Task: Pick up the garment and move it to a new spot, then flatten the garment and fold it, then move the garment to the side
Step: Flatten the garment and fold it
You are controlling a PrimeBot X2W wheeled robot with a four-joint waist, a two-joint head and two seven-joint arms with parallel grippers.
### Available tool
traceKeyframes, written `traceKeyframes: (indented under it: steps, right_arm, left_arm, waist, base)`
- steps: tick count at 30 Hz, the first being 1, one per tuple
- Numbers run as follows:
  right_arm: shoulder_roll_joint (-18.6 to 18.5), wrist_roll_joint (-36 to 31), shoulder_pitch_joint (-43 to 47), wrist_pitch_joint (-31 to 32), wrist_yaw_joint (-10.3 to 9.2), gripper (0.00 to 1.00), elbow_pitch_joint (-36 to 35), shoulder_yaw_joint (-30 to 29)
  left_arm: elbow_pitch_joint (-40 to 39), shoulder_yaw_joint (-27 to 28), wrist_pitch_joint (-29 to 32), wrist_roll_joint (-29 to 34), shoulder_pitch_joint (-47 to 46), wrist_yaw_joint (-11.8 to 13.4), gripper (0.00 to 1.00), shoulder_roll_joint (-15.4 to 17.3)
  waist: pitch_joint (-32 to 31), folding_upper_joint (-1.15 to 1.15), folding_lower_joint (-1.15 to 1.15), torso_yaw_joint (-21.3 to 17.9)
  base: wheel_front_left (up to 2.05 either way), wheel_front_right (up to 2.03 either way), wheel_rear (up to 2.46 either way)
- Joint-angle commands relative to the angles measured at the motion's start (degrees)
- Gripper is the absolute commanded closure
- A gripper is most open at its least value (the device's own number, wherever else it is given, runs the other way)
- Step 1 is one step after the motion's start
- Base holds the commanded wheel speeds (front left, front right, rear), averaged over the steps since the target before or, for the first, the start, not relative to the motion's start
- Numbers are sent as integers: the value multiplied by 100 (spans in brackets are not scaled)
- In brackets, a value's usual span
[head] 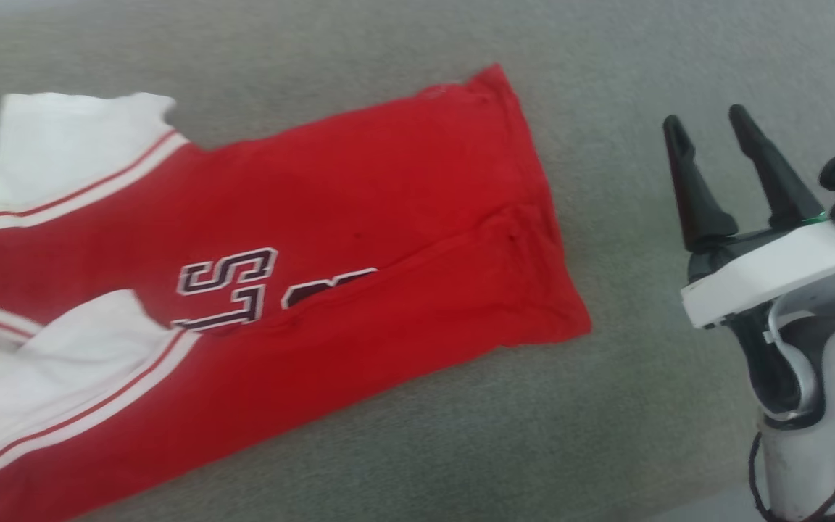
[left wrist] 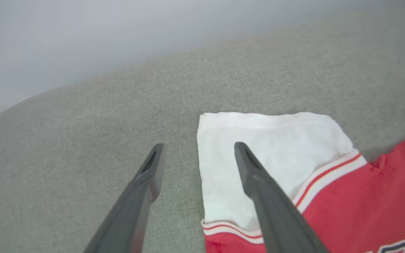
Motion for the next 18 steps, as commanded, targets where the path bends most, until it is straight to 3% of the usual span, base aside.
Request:
traceKeyframes:
  steps: [1,6,14,15,16,17,18]
  right_arm:
    - [34,61,-57,-65,0,0,46,69]
    - [62,171,-47,-46,0,0,82,264]
    - [53,309,-112,121,0,0,118,484]
    - [37,326,-128,187,0,0,124,520]
    - [6,379,-141,272,0,0,133,574]
    - [-27,416,-171,348,0,0,131,607]
    - [-57,446,-221,450,0,0,148,628]
  left_arm:
    - [225,-12,99,23,-151,-27,0,13]
    - [899,-113,385,76,-483,-175,0,-7]
    - [1735,-184,821,-52,-650,-77,0,-233]
    - [1827,-208,947,-108,-629,-88,27,-283]
    - [1879,-236,1025,-140,-611,-114,76,-313]
    - [1926,-257,1110,-159,-607,-101,100,-345]
    - [1944,-283,1178,-179,-610,-124,100,-374]
  waist:
    - [287,0,0,-299]
    - [540,0,0,-511]
    - [800,0,0,-615]
    - [812,0,0,-612]
    - [825,0,0,-604]
    - [842,0,0,-588]
    - [859,0,0,-566]
  base:
    - [0,0,0]
    - [0,0,0]
    - [0,0,0]
    - [0,0,0]
    - [0,0,0]
    - [0,0,0]
    - [0,0,0]
